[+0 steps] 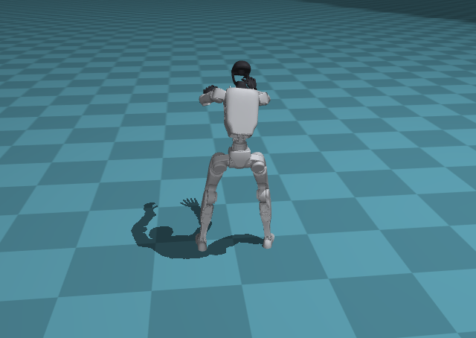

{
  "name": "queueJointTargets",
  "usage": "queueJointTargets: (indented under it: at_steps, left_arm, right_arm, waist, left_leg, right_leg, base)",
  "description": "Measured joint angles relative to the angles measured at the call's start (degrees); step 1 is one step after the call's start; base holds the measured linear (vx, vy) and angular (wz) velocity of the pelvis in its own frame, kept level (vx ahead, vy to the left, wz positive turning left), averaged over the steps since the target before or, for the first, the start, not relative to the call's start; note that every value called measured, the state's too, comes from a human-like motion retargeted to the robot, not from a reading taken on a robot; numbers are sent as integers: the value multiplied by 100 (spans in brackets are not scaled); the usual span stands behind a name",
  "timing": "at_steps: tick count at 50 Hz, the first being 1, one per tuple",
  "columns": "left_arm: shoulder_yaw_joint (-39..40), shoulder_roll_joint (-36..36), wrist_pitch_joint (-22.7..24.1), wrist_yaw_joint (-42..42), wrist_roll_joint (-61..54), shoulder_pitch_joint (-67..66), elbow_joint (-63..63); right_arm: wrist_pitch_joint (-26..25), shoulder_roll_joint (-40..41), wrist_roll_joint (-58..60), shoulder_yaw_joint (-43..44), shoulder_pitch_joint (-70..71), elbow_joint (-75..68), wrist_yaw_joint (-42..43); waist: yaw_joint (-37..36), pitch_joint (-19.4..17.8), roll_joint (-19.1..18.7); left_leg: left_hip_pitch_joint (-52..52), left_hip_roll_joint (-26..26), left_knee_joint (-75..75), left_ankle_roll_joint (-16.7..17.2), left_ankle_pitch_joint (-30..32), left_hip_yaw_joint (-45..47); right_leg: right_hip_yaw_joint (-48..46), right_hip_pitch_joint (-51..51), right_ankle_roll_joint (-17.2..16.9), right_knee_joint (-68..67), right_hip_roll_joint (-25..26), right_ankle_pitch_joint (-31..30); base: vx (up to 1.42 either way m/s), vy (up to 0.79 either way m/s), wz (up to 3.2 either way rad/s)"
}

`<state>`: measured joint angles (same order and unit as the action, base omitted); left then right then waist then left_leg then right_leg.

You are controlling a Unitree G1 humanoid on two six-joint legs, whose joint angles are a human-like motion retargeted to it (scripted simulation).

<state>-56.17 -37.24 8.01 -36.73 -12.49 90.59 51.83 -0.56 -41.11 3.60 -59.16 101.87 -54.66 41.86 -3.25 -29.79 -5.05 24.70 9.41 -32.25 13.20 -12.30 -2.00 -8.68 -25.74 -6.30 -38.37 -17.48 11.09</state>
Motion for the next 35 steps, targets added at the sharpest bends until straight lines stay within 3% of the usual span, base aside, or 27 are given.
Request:
queueJointTargets:
  at_steps: [3,5,7,8,10,19,23,27,28,35]
  left_arm:
    - [886,115,200,-351,407,-1562,-1110]
    - [1441,413,-64,-400,1042,-2595,-1822]
    - [2043,-75,229,-368,1540,-3994,-2207]
    - [2375,-103,246,-398,1841,-4622,-2431]
    - [3303,-124,952,-620,2125,-6352,-3132]
    - [6017,-16,1514,-855,2799,-10718,-5352]
    - [6898,-447,1608,-944,2878,-11322,-6208]
    - [7418,-937,1664,-819,2912,-11114,-6757]
    - [7484,-1077,1572,-822,2748,-10915,-6823]
    - [7633,-2076,1424,-416,2859,-10324,-7158]
  right_arm:
    - [22,-841,613,641,-1456,1399,149]
    - [-7,-1872,916,862,-2435,2465,-20]
    - [176,-806,1221,1659,-3731,2493,499]
    - [238,-786,1413,1967,-4335,2692,559]
    - [554,-900,2164,3308,-6271,3508,467]
    - [1361,-582,2346,7238,-11723,6158,237]
    - [1582,-442,2136,8397,-12756,7169,160]
    - [1755,-397,2073,9074,-12927,7769,45]
    - [1592,-459,2037,9265,-12855,7827,-21]
    - [1403,-1006,2277,9703,-12447,8100,-395]
  waist:
    - [-80,0,-66]
    - [-229,0,-286]
    - [155,0,354]
    - [210,0,451]
    - [295,0,482]
    - [223,0,553]
    - [168,0,504]
    - [118,138,519]
    - [97,142,469]
    - [28,898,509]
  left_leg:
    - [64,-17,5,-23,-19,-18]
    - [264,-27,-13,-28,-37,-56]
    - [224,-90,-56,-175,-81,-18]
    - [268,-128,-52,-195,-87,-14]
    - [17,-140,-134,-63,-209,-18]
    - [-149,-169,-7,-37,-300,-5]
    - [-604,-187,305,-58,-236,-16]
    - [-934,-231,299,-56,-254,17]
    - [-1228,-215,708,-82,-132,-20]
    - [-1820,-181,1292,-132,-9,-4]
  right_leg:
    - [-15,-52,-1,4,-14,9]
    - [-40,-205,-27,30,-13,-22]
    - [77,-281,169,-159,-67,139]
    - [100,-351,191,-207,-103,170]
    - [83,-73,23,-264,-138,256]
    - [65,92,-72,-145,-158,272]
    - [-41,572,-178,137,-162,209]
    - [-154,949,-341,127,-275,214]
    - [-202,1237,-345,500,-186,116]
    - [-344,1843,-451,1065,-97,-14]
  base:
    - [2,1,3]
    - [3,1,7]
    - [0,0,0]
    - [9,-1,5]
    - [14,1,6]
    - [13,0,2]
    - [16,-1,6]
    - [19,0,9]
    - [17,-2,4]
    - [18,-1,-1]
